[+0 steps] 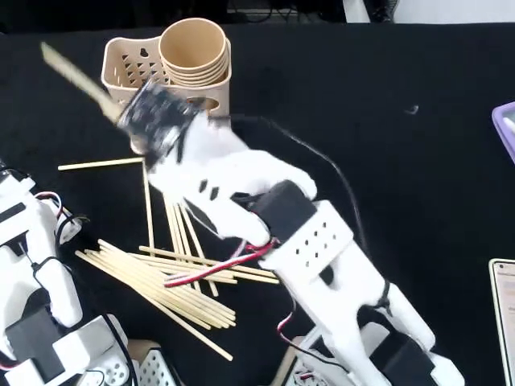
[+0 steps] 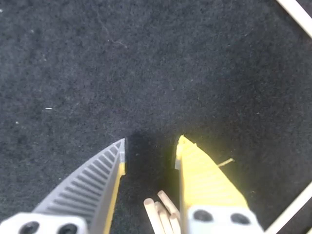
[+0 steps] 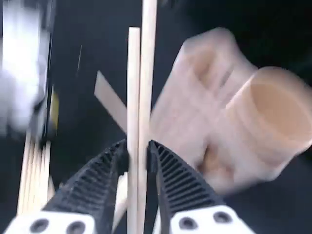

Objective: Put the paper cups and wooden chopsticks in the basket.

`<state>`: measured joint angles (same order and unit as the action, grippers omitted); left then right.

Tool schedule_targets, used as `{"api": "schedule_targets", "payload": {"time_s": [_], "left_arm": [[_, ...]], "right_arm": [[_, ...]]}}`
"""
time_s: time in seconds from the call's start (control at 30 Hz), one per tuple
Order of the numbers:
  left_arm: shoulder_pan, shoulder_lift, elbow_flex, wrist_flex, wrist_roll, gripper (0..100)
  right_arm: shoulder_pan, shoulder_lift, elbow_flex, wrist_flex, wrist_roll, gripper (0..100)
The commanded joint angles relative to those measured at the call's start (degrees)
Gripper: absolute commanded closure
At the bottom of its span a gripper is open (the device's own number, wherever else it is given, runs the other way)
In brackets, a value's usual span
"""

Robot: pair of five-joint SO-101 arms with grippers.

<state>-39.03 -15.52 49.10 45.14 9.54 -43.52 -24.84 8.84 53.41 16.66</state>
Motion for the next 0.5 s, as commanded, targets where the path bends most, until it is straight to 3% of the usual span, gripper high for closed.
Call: {"api": "schedule_targets", "payload": {"time_s": [0.0,0.1,0.27,0.47], "left_arm": [[-0.7,-0.9,-0.3,-1.0,0.4,82],[-0.7,-0.9,-0.3,-0.9,0.4,82],[-0.6,-0.9,-0.2,-0.8,0.4,82],[-0.6,-0.9,-0.2,-0.6,0.3,82]], "right_arm": [[-0.1,1.6,-3.5,-32.7,-6.7,98.8],[1.6,6.8,-4.3,-46.2,-6.9,98.8],[4.9,18.7,-10.2,-59.6,-7.1,98.8],[8.2,34.8,-26.5,-58.5,-7.0,98.8]]}}
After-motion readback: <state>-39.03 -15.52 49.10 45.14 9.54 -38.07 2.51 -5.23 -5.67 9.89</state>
